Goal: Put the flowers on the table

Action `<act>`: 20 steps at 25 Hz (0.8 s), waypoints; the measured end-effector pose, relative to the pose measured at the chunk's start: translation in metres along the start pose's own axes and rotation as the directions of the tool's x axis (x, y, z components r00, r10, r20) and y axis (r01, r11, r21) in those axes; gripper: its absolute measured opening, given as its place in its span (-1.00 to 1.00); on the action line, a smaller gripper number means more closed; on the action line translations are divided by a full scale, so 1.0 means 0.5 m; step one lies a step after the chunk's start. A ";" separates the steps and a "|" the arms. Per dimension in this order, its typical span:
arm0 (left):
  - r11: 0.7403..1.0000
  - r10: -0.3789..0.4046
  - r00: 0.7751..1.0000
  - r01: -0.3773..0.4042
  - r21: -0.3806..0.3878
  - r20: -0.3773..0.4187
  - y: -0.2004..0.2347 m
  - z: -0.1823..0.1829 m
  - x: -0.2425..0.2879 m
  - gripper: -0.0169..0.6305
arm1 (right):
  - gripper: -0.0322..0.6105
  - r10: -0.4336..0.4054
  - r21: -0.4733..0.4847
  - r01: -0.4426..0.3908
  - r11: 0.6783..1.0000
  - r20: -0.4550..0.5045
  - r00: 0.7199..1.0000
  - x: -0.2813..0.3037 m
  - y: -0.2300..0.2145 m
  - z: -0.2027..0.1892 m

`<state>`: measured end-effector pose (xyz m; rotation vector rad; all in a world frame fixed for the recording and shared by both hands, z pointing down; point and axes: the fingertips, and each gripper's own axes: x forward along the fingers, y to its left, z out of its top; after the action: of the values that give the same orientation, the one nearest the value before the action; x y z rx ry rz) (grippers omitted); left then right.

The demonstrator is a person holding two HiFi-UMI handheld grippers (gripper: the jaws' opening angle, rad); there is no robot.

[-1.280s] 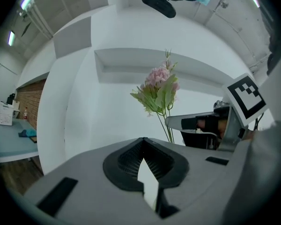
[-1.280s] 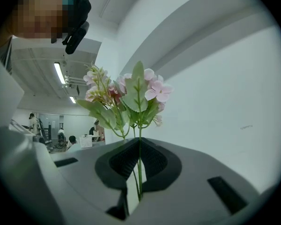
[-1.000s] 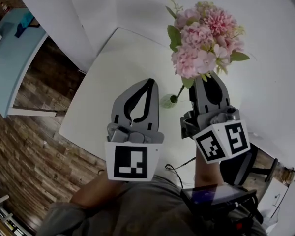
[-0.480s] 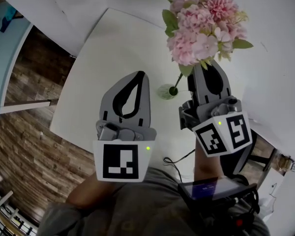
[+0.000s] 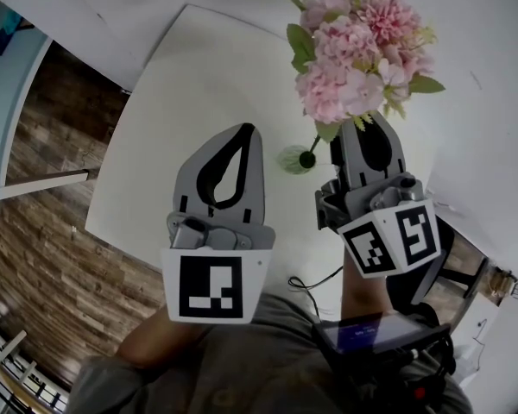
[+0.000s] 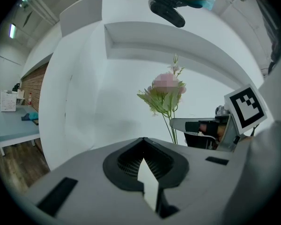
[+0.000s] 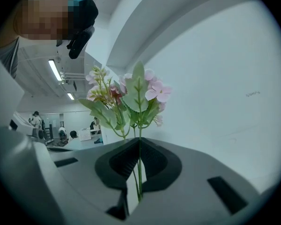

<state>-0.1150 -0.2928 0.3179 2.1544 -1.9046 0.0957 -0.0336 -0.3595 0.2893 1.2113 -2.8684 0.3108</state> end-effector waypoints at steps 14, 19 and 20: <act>1.000 0.003 1.000 -0.003 0.012 0.017 -0.038 -0.018 -0.053 -0.92 | -0.86 -0.005 -0.019 0.005 1.000 -0.004 1.000 -0.093 0.023 -0.035; 1.000 -0.005 1.000 0.005 0.011 0.007 -0.039 -0.012 -0.045 -0.92 | -0.86 -0.016 -0.017 0.016 1.000 -0.021 1.000 -0.093 0.020 -0.043; 1.000 -0.008 1.000 0.008 0.011 0.002 -0.038 -0.012 -0.041 -0.92 | -0.86 -0.019 -0.016 0.019 1.000 -0.024 1.000 -0.089 0.018 -0.046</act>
<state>-0.0984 -0.2697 0.3161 2.1694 -1.9010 0.1025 -0.0103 -0.3174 0.3063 1.2228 -2.8315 0.3005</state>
